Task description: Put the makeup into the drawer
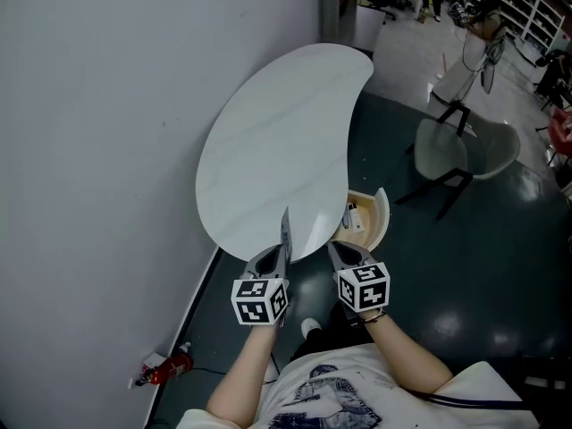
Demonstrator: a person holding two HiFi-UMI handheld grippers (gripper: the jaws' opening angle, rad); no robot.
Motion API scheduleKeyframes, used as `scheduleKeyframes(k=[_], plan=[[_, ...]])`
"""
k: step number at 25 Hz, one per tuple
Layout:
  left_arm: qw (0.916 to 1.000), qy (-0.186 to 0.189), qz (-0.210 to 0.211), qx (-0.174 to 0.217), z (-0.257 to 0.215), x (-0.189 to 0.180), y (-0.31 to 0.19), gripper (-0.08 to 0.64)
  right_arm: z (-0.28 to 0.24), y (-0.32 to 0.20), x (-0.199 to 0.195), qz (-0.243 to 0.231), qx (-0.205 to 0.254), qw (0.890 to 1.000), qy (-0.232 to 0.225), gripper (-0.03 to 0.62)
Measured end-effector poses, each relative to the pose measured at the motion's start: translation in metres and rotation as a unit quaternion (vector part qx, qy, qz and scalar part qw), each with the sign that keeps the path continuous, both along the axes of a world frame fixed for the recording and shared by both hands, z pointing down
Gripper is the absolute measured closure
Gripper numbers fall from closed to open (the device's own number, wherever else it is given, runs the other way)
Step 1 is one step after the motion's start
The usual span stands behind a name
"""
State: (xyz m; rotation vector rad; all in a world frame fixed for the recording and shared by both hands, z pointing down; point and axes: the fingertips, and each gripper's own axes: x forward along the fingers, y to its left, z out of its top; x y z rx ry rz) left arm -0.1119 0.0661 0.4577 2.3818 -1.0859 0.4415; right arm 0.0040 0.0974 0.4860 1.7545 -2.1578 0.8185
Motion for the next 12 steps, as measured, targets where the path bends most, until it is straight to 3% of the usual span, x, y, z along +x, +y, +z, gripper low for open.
scheduleKeyframes(k=[12], plan=[[0.9955, -0.002, 0.095, -0.002, 0.005, 0.112, -0.008, 0.525, 0.01, 0.014, 0.105, 0.095, -0.009, 0.995, -0.008, 0.569]])
